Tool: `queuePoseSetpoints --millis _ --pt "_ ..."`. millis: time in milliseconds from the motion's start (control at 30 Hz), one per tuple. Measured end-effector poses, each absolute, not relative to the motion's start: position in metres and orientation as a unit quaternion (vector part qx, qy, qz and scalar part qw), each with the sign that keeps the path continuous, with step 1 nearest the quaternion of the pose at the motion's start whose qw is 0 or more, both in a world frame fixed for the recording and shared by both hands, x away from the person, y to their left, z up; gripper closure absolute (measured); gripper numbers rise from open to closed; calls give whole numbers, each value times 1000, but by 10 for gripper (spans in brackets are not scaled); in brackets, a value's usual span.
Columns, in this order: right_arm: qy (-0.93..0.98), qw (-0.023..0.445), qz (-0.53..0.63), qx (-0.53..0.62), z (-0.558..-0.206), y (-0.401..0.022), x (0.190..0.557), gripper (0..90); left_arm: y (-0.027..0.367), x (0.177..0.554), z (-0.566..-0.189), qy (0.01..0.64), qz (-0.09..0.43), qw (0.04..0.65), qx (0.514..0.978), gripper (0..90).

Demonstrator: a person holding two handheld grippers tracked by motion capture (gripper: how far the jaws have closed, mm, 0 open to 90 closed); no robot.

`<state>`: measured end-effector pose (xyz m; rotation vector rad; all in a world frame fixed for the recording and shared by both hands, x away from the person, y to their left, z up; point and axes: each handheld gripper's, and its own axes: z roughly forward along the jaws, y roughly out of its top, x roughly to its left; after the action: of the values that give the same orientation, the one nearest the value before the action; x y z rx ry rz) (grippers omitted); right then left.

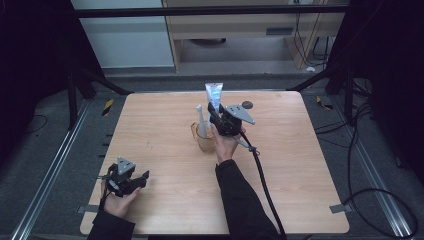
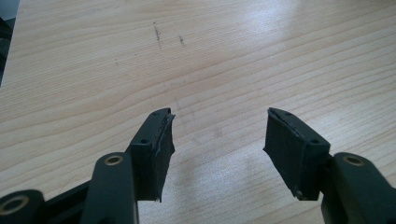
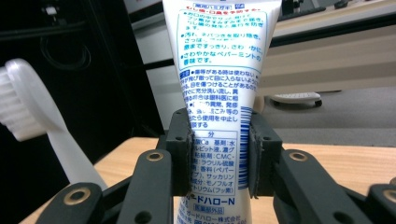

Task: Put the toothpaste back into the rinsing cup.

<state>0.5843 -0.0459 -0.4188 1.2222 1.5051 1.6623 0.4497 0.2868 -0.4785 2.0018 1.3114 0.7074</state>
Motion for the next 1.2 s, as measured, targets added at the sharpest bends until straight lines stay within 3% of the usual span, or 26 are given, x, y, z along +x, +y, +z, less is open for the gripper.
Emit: queuePoseSetpoints --millis 633,1200 --pt "606 269 585 467 -438 -39 589 654 286 450 -479 498 269 316 762 406" --pt "631 263 567 460 -434 -42 585 623 286 450 -479 496 268 314 764 405"
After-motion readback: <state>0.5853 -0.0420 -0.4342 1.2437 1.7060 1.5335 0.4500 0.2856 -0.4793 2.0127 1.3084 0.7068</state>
